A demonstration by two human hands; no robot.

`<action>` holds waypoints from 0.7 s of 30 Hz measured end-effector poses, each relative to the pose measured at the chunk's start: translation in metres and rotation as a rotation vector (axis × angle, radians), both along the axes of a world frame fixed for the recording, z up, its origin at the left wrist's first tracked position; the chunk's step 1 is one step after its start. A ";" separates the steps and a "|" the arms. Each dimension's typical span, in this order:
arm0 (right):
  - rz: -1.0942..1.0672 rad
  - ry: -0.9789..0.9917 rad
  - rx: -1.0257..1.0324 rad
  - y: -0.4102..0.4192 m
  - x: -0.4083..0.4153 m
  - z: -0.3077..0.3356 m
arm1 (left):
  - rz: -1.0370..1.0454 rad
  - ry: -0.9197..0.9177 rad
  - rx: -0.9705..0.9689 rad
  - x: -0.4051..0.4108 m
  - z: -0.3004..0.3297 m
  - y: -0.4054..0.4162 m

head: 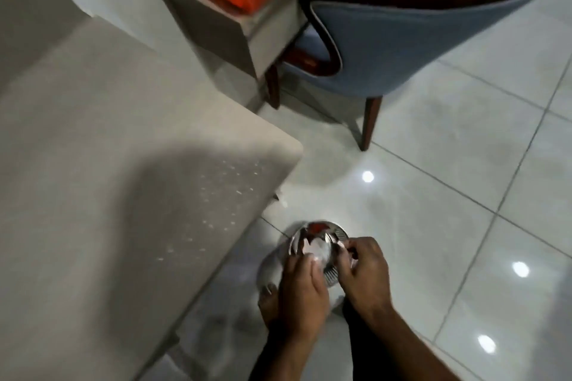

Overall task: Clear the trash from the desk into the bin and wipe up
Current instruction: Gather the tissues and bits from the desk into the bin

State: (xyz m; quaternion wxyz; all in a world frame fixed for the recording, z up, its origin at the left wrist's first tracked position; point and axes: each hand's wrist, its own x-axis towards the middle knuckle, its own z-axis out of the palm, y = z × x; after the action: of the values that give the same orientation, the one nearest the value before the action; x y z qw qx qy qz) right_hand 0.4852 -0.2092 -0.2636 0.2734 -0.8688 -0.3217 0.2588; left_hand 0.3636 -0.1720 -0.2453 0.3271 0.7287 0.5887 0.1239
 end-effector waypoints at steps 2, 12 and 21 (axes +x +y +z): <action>0.052 0.011 -0.151 -0.014 0.011 -0.051 | 0.077 0.162 -0.214 0.005 -0.058 -0.002; 0.171 0.006 -0.417 -0.013 0.027 -0.207 | 0.134 0.281 -0.433 0.035 -0.230 0.002; 0.125 0.186 -0.321 -0.021 0.057 -0.181 | -0.078 0.230 -0.257 0.061 -0.181 0.020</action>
State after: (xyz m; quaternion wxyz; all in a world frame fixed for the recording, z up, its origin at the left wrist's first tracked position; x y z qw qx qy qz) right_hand 0.5425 -0.2303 -0.4447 0.1435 -0.8518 -0.3030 0.4026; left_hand 0.4248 -0.1515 -0.4260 0.3525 0.7126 0.6046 -0.0492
